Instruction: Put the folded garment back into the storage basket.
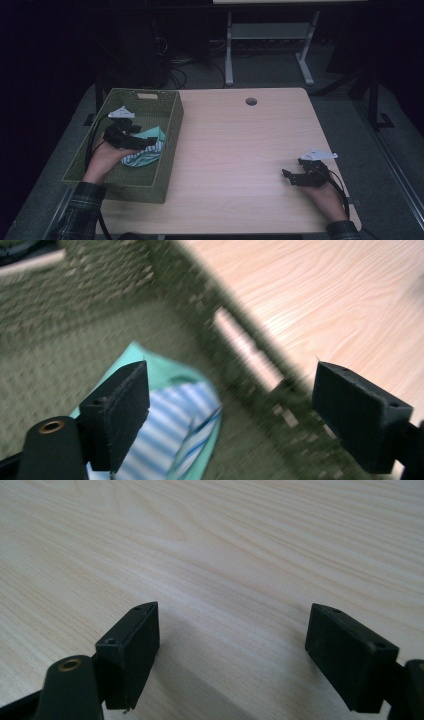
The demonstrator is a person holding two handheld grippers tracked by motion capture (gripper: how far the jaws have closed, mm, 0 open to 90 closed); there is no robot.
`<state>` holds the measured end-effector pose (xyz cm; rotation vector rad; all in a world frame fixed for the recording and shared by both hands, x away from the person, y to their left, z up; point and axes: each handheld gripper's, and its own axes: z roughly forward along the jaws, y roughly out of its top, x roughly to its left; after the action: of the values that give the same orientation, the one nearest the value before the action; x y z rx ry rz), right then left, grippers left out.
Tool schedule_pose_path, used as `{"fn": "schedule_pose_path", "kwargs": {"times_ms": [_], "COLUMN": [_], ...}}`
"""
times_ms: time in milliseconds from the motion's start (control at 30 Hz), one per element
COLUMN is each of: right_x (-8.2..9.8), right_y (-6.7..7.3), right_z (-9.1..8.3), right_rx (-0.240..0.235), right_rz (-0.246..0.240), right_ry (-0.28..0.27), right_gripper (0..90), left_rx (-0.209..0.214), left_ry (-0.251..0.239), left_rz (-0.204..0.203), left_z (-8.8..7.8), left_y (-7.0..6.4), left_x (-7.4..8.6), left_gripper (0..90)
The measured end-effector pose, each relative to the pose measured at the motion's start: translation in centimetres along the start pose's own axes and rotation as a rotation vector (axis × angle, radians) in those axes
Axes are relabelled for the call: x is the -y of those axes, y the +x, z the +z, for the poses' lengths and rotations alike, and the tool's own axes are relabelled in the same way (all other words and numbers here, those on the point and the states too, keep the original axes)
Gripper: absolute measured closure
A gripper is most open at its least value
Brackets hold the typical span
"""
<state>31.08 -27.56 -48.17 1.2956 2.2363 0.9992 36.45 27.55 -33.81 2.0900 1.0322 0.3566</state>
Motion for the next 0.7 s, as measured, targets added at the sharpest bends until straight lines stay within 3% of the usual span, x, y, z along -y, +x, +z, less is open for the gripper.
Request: {"fn": "schedule_pose_path", "kwargs": {"times_ms": [367,467,700], "right_x": [0.0,0.0,0.0], "right_y": [0.0,0.0,0.0], "right_z": [0.0,0.0,0.0], "right_rx": [0.001,0.000,-0.002], "right_rz": [0.000,-0.001,-0.002], "right_ry": [0.000,0.000,0.000], "right_gripper": [21.5,21.5,21.4], "left_rx": [0.091,0.114,0.163], "left_ry": [-0.042,-0.062,-0.058], "left_rz": [0.088,0.102,0.139], "left_z": [2.2,3.2,5.8], "left_y": [-6.3,-8.0,-11.5], "left_x": [-3.0,-3.2,-2.9], "left_gripper": [13.2,13.3,13.5]}}
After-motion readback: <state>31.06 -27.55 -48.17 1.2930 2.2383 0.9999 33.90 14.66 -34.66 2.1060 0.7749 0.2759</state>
